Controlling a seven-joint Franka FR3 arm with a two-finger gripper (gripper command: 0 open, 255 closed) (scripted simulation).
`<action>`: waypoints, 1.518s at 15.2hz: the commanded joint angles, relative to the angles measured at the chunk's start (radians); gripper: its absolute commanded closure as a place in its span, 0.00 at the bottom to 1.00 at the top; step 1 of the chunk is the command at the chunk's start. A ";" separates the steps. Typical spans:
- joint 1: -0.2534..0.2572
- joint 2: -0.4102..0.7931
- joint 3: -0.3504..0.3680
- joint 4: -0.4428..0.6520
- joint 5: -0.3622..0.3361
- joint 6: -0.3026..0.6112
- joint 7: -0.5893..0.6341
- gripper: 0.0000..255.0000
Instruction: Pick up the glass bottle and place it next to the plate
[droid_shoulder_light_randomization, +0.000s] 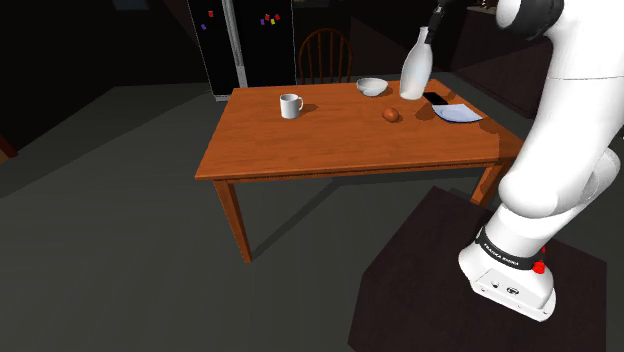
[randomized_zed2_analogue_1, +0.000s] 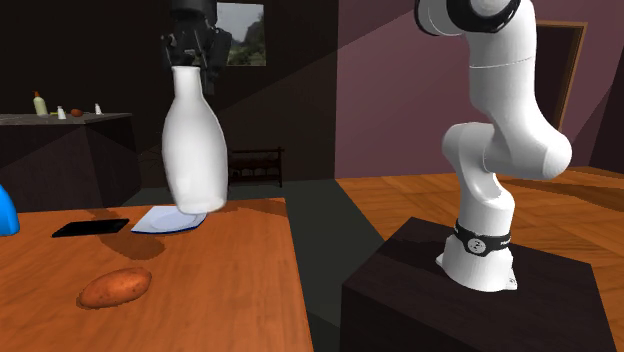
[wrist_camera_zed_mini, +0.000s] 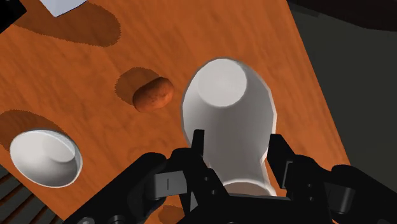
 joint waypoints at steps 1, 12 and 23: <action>-0.030 0.024 -0.009 -0.004 0.016 0.021 -0.042 1.00; -0.231 0.232 -0.028 0.085 0.127 0.091 -0.252 1.00; -0.226 0.250 -0.024 -0.047 0.141 0.232 -0.296 1.00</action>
